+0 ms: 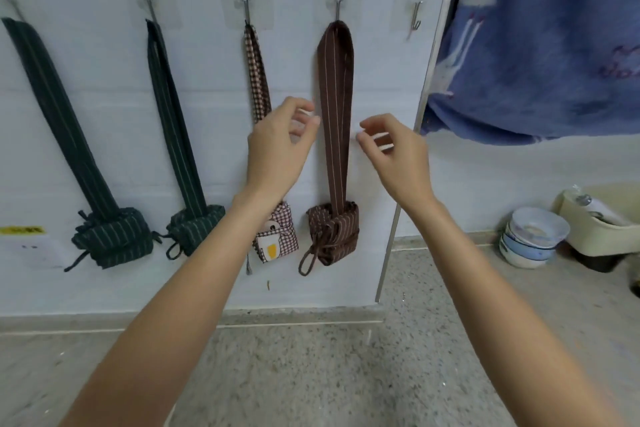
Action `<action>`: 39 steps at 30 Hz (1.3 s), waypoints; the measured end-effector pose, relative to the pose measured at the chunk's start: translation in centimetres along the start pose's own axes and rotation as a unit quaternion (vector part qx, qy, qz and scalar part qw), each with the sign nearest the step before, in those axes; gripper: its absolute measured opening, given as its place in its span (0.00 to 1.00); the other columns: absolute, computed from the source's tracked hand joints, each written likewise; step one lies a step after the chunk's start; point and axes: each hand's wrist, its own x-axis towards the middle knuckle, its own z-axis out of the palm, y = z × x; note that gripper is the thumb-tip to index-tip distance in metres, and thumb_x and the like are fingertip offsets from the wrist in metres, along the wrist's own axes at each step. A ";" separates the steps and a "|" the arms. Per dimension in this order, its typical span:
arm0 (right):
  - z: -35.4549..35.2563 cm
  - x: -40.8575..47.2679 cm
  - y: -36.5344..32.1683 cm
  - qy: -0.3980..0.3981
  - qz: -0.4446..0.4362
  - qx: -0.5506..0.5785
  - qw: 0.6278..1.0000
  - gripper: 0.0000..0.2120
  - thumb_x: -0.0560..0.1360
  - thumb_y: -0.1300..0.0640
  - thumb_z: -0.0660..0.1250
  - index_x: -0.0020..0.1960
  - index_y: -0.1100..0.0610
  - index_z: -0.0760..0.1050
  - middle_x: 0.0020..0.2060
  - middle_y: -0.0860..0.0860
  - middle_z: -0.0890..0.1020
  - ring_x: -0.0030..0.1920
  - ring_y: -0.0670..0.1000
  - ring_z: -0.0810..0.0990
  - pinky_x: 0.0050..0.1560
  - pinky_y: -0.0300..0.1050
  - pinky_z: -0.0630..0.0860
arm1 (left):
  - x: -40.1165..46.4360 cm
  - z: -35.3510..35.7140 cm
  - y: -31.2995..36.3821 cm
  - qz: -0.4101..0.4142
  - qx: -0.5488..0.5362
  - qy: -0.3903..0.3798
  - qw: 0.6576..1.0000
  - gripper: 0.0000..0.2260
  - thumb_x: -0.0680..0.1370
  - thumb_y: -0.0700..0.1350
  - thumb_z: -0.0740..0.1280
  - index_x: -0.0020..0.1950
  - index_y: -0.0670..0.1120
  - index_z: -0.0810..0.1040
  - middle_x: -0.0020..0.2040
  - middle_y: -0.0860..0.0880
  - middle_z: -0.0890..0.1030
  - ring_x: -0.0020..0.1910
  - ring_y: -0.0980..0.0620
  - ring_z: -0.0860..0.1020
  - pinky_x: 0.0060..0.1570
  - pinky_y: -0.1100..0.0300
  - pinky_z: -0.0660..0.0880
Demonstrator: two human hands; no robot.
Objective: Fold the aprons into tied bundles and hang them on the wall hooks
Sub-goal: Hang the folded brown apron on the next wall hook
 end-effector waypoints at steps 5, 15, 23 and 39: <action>2.9 -8.3 5.0 -0.119 0.114 -0.013 0.986 0.22 0.72 0.47 0.70 0.63 0.52 0.70 0.55 0.46 0.78 0.52 0.44 0.76 0.52 0.42 0.73 | -7.1 2.4 -3.9 -0.071 0.069 -0.173 0.980 0.18 0.76 0.51 0.67 0.64 0.47 0.72 0.54 0.51 0.79 0.49 0.56 0.78 0.52 0.61 0.74; 5.2 -12.5 6.4 -0.140 0.154 0.065 0.976 0.30 0.67 0.49 0.76 0.65 0.50 0.68 0.54 0.49 0.73 0.50 0.37 0.72 0.49 0.35 0.74 | -9.5 2.8 -4.9 -0.099 0.001 -0.242 0.965 0.14 0.73 0.48 0.72 0.57 0.48 0.80 0.50 0.57 0.79 0.50 0.61 0.75 0.50 0.71 0.71; 7.6 -12.4 6.8 -0.089 0.133 -0.033 0.987 0.27 0.71 0.53 0.73 0.66 0.56 0.67 0.55 0.51 0.73 0.50 0.48 0.76 0.46 0.41 0.74 | -9.9 5.1 -6.7 -0.075 0.030 -0.176 0.981 0.15 0.72 0.44 0.73 0.57 0.44 0.79 0.51 0.47 0.82 0.50 0.51 0.78 0.50 0.56 0.77; 4.8 -14.0 3.6 -0.044 0.131 0.003 0.990 0.21 0.76 0.60 0.65 0.68 0.57 0.67 0.63 0.50 0.73 0.65 0.50 0.68 0.66 0.44 0.64 | -11.2 2.1 -4.9 -0.099 -0.004 -0.133 0.986 0.15 0.76 0.46 0.67 0.62 0.48 0.75 0.58 0.51 0.76 0.56 0.56 0.74 0.57 0.56 0.73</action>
